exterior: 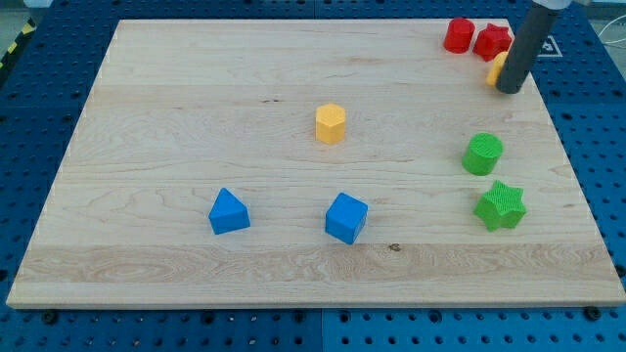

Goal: Move the yellow hexagon a bit right

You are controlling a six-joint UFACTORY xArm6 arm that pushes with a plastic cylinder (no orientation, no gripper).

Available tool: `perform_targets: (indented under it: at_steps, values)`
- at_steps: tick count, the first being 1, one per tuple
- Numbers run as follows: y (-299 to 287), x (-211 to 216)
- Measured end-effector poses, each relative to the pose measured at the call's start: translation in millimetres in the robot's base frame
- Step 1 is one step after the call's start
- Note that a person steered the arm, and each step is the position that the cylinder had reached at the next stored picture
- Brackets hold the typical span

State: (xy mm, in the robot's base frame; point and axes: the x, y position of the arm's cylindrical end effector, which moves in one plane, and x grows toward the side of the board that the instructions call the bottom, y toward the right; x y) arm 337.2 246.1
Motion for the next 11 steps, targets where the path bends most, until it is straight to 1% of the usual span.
perform_targets:
  at_steps: [2,3,4,5,8,9,10,11]
  values:
    - [-2,-50]
    - [-2,-29]
    - [-9,20]
    - [-62,32]
    - [-288,28]
    - [-318,40]
    - [-311,72]
    - [-286,85]
